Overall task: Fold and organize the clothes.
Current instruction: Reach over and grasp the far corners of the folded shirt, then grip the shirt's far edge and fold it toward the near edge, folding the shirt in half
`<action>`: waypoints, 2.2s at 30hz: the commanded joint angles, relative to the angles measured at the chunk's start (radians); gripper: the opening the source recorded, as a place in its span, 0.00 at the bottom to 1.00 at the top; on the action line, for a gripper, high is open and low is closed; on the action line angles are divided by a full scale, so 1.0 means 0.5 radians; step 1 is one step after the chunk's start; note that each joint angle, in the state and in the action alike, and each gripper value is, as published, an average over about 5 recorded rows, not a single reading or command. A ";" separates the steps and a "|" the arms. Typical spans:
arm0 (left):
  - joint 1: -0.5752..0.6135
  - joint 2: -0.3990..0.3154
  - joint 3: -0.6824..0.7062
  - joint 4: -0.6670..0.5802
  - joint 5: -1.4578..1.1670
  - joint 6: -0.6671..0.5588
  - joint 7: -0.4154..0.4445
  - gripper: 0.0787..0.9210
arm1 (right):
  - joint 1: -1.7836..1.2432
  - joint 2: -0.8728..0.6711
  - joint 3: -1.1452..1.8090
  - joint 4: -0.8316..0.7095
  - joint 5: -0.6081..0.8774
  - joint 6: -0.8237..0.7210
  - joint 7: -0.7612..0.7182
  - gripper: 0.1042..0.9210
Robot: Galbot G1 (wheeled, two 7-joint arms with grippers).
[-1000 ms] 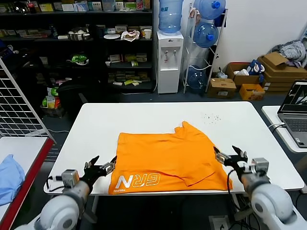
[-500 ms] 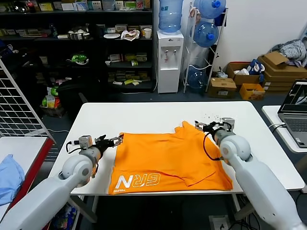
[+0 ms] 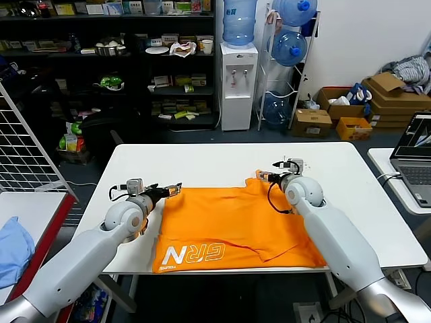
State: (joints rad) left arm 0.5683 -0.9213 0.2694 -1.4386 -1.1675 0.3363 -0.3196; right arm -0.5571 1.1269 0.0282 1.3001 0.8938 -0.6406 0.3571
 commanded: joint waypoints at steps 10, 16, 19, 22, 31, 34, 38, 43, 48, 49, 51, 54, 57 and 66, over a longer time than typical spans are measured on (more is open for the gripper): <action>-0.047 -0.075 0.077 0.139 0.063 0.014 0.023 1.00 | 0.078 0.074 -0.062 -0.205 -0.089 -0.009 -0.078 1.00; -0.035 -0.068 0.080 0.138 0.070 0.013 0.021 0.95 | 0.047 0.055 -0.055 -0.179 -0.079 -0.021 -0.073 0.99; -0.024 -0.067 0.084 0.133 0.073 0.013 0.018 0.89 | 0.036 0.048 -0.052 -0.163 -0.070 -0.031 -0.067 0.93; -0.015 -0.065 0.091 0.126 0.078 0.013 0.016 0.80 | 0.025 0.038 -0.051 -0.146 -0.056 -0.048 -0.059 0.83; 0.007 -0.068 0.097 0.107 0.090 0.011 0.005 0.49 | -0.009 0.005 -0.037 -0.087 -0.018 -0.047 -0.057 0.52; 0.004 -0.071 0.096 0.105 0.094 0.007 0.000 0.38 | -0.022 -0.007 -0.030 -0.057 -0.007 -0.027 -0.058 0.42; 0.002 -0.075 0.092 0.099 0.103 0.000 -0.005 0.23 | -0.046 -0.024 -0.014 -0.014 -0.006 0.025 -0.072 0.27; 0.012 -0.074 0.076 0.069 0.129 -0.023 -0.011 0.06 | -0.085 -0.048 0.010 0.045 -0.046 0.146 -0.113 0.10; 0.043 -0.052 0.027 -0.029 0.167 -0.046 -0.018 0.02 | -0.140 -0.089 0.047 0.135 -0.046 0.225 -0.134 0.02; 0.054 -0.043 0.012 -0.058 0.170 -0.048 -0.021 0.02 | -0.157 -0.100 0.059 0.165 -0.043 0.234 -0.136 0.02; 0.080 -0.018 -0.018 -0.121 0.170 -0.049 -0.027 0.02 | -0.199 -0.130 0.083 0.236 -0.030 0.239 -0.133 0.02; 0.133 0.036 -0.052 -0.232 0.164 -0.049 -0.037 0.02 | -0.286 -0.197 0.124 0.382 0.011 0.213 -0.113 0.02; 0.206 0.100 -0.073 -0.350 0.154 -0.048 -0.050 0.02 | -0.390 -0.273 0.177 0.555 0.081 0.153 -0.063 0.02; 0.493 0.285 -0.174 -0.794 0.082 -0.038 -0.120 0.02 | -0.825 -0.493 0.392 1.025 0.299 -0.002 0.108 0.02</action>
State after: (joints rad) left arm 0.6837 -0.8667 0.2258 -1.6027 -1.1096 0.3174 -0.3596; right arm -0.7801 0.9799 0.1367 1.5763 0.9577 -0.5956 0.3490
